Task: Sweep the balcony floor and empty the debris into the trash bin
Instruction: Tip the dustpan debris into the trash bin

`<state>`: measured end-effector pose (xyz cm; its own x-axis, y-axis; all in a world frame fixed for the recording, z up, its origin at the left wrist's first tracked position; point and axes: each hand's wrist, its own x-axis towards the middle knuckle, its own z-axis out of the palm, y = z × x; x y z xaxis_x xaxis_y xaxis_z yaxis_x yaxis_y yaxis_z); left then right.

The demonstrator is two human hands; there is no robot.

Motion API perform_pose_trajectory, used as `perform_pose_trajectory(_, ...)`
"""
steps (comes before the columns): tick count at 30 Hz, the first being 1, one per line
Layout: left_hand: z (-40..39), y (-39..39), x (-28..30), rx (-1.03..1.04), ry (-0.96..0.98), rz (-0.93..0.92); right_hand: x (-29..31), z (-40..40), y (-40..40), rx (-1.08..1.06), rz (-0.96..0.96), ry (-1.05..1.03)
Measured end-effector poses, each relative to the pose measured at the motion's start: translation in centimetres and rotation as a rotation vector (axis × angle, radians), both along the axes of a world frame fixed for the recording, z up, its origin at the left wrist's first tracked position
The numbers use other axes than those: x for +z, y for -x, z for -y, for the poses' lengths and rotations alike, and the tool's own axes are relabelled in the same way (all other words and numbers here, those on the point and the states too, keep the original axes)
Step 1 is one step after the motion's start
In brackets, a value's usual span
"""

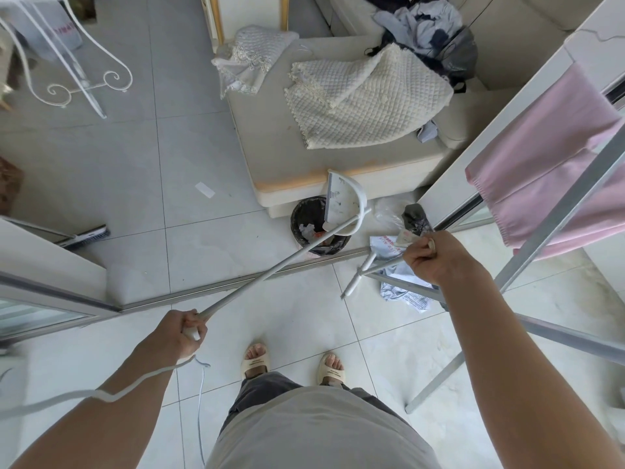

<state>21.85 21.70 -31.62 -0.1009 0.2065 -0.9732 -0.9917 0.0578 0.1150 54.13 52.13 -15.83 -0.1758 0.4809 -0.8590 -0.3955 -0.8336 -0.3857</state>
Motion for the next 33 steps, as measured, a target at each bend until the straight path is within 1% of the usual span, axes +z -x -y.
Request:
perform_pose_trajectory(4, 0.3, 0.6, 0.8, -0.028, -0.022, -0.053, -1.6, 0.6, -1.5, 0.002, -0.033, 0.059)
perform_pose_trajectory(7, -0.1, 1.6, 2.7, -0.096, -0.036, -0.175, -3.4, 0.9, -2.7, 0.025, -0.045, 0.092)
perform_pose_trajectory(9, -0.6, 1.8, 5.1, -0.172, -0.056, -0.275, -4.5, 1.2, -3.1, 0.059, -0.047, 0.108)
perform_pose_trajectory(15, 0.2, 1.6, 11.1, -0.367, -0.084, -0.665, -7.8, 2.3, -3.8, 0.207, 0.011, 0.2)
perform_pose_trajectory(18, 1.0, -0.5, 14.1, -0.452, -0.075, -0.898, -9.0, 3.2, -3.7, 0.282, 0.057, 0.218)
perform_pose_trajectory(21, 2.0, -2.8, 16.7, -0.551, -0.046, -1.071, -9.8, 4.1, -3.5, 0.326, 0.087, 0.234)
perform_pose_trajectory(26, 5.8, -5.6, 19.5, -0.639, 0.129, -1.225, -10.7, 5.3, -2.8, 0.418, 0.107, 0.245)
perform_pose_trajectory(33, 11.5, -5.1, 20.3, -0.714, 0.34, -1.26, -10.6, 8.5, -0.5, 0.476, 0.153, 0.244)
